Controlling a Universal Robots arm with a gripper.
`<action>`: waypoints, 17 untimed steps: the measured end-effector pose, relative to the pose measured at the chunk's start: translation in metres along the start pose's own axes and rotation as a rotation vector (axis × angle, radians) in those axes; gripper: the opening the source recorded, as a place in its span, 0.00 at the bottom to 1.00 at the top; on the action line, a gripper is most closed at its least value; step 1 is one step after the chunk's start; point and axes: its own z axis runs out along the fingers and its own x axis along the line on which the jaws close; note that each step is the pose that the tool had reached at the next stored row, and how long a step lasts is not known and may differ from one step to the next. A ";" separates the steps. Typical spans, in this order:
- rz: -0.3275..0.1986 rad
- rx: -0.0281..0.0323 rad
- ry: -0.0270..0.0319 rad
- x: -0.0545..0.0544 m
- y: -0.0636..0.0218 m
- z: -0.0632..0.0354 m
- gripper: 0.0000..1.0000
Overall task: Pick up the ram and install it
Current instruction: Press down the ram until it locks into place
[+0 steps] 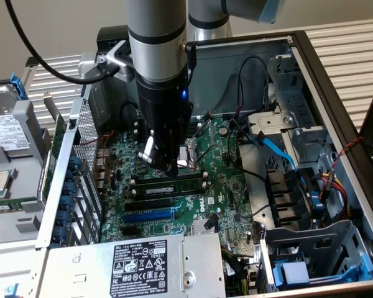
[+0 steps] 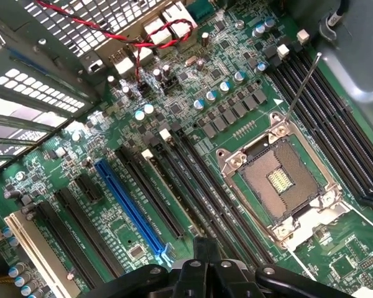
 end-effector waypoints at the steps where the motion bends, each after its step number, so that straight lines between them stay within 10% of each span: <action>1: 0.010 0.0011 -0.0007 0.000 0.0000 0.0000 0.11; 17: 0.206 0.0059 -0.0035 0.000 0.0001 -0.0036 0.11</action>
